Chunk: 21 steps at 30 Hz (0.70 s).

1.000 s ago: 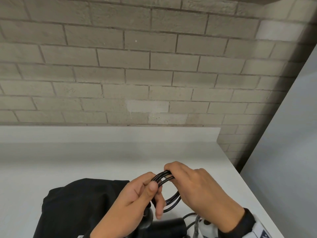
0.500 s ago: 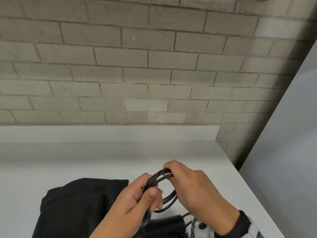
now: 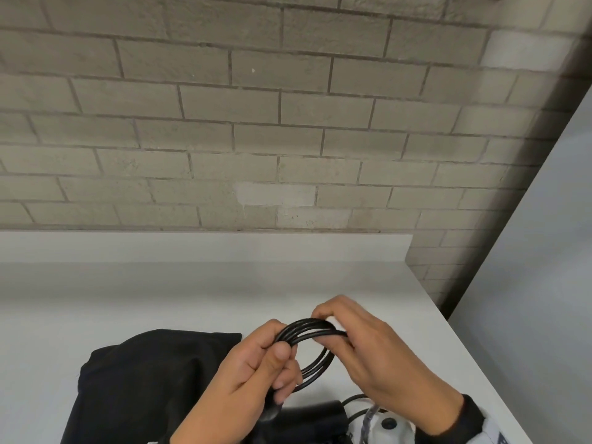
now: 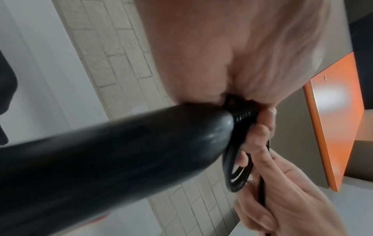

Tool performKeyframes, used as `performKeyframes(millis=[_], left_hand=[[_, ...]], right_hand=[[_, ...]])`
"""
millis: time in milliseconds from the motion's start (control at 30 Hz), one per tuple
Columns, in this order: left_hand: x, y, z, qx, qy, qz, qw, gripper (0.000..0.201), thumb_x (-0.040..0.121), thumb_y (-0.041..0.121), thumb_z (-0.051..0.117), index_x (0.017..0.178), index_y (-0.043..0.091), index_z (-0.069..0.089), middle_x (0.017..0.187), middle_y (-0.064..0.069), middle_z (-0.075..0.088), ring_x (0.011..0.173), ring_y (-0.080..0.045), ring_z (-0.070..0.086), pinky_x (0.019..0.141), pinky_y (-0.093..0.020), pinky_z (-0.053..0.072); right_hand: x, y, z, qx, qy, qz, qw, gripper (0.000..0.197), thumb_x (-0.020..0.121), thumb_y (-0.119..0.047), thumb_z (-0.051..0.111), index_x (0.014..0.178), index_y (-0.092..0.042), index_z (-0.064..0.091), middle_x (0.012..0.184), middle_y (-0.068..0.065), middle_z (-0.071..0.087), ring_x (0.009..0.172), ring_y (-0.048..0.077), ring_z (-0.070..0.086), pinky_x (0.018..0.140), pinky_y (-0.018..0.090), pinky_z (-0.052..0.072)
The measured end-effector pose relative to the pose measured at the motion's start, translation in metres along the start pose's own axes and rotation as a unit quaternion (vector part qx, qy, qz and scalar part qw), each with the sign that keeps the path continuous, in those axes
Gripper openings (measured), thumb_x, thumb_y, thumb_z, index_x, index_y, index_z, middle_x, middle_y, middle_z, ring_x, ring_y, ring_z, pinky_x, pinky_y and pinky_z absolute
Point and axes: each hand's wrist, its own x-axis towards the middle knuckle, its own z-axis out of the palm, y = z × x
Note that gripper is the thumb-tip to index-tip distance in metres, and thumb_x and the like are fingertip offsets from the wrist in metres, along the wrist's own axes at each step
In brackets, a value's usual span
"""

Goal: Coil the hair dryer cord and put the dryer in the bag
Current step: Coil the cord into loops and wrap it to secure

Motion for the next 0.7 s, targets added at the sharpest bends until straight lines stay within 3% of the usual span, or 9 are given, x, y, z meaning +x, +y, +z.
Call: performKeyframes(millis=[67, 100, 200, 300, 367, 467, 567, 700], left_hand=[[0.000, 0.002, -0.004, 0.012, 0.002, -0.003, 1.000, 0.040, 0.088, 0.061, 0.058, 0.085, 0.021, 0.058, 0.061, 0.006, 0.040, 0.055, -0.018, 0.038, 0.066, -0.044, 0.039], [0.001, 0.003, -0.005, 0.018, 0.000, -0.002, 1.000, 0.039, 0.088, 0.061, 0.057, 0.084, 0.023, 0.058, 0.061, 0.006, 0.040, 0.055, -0.017, 0.036, 0.064, -0.042, 0.038], [0.001, 0.005, -0.006, 0.042, -0.013, -0.004, 0.999, 0.039, 0.089, 0.064, 0.053, 0.083, 0.026, 0.056, 0.062, 0.005, 0.040, 0.057, -0.017, 0.036, 0.062, -0.034, 0.037], [0.001, 0.005, -0.002, 0.075, -0.039, -0.022, 0.996, 0.047, 0.089, 0.067, 0.048, 0.084, 0.021, 0.052, 0.064, 0.004, 0.041, 0.060, -0.016, 0.037, 0.062, -0.032, 0.037], [0.000, 0.006, 0.002, 0.094, -0.066, -0.025, 0.993, 0.047, 0.091, 0.067, 0.046, 0.084, 0.021, 0.050, 0.065, 0.005, 0.041, 0.061, -0.016, 0.037, 0.061, -0.034, 0.035], [-0.001, 0.010, 0.006, 0.095, -0.109, -0.030, 0.989, 0.041, 0.094, 0.063, 0.043, 0.084, 0.023, 0.048, 0.067, 0.004, 0.039, 0.063, -0.018, 0.034, 0.059, -0.040, 0.029], [-0.002, 0.011, 0.007, 0.096, -0.118, -0.030, 0.988, 0.048, 0.094, 0.063, 0.043, 0.088, 0.016, 0.047, 0.066, 0.005, 0.039, 0.061, -0.018, 0.032, 0.058, -0.041, 0.027], [-0.002, 0.012, 0.005, 0.103, -0.065, -0.019, 0.992, 0.040, 0.088, 0.072, 0.046, 0.081, 0.032, 0.051, 0.065, 0.005, 0.040, 0.061, -0.017, 0.035, 0.059, -0.037, 0.032]], right_hand=[[-0.003, 0.002, -0.013, 0.066, -0.017, 0.021, 0.997, 0.029, 0.088, -0.059, 0.052, 0.112, -0.046, 0.041, 0.111, -0.022, 0.049, 0.058, 0.009, 0.046, 0.060, 0.014, 0.036], [-0.006, 0.004, -0.020, 0.111, -0.031, 0.032, 0.993, 0.030, 0.086, -0.054, 0.060, 0.110, -0.045, 0.045, 0.106, -0.019, 0.052, 0.055, 0.008, 0.042, 0.058, 0.014, 0.035], [-0.010, 0.007, -0.038, 0.141, -0.051, 0.011, 0.989, 0.013, 0.089, -0.038, 0.065, 0.100, -0.035, 0.060, 0.089, -0.011, 0.062, 0.063, 0.009, 0.048, 0.063, 0.028, 0.046], [-0.007, 0.004, -0.040, 0.093, 0.061, -0.042, 0.993, 0.009, 0.093, -0.027, 0.062, 0.098, -0.031, 0.067, 0.085, -0.015, 0.065, 0.075, 0.010, 0.061, 0.066, 0.020, 0.048], [-0.001, -0.001, -0.035, 0.091, 0.143, -0.060, 0.984, 0.007, 0.091, -0.019, 0.065, 0.096, -0.021, 0.069, 0.085, -0.016, 0.066, 0.077, 0.008, 0.063, 0.067, 0.017, 0.048], [0.009, -0.004, -0.016, 0.094, 0.206, -0.065, 0.972, 0.004, 0.088, -0.013, 0.067, 0.090, -0.016, 0.069, 0.082, -0.014, 0.065, 0.073, 0.009, 0.061, 0.064, 0.021, 0.048], [0.014, 0.001, 0.005, 0.124, 0.186, -0.018, 0.975, 0.006, 0.092, -0.017, 0.064, 0.092, -0.021, 0.069, 0.087, -0.010, 0.065, 0.076, 0.015, 0.061, 0.066, 0.027, 0.049], [0.004, 0.008, 0.012, 0.246, 0.089, 0.039, 0.964, 0.029, 0.094, -0.044, 0.052, 0.100, -0.024, 0.072, 0.102, -0.008, 0.068, 0.100, 0.016, 0.064, 0.085, 0.031, 0.051]])
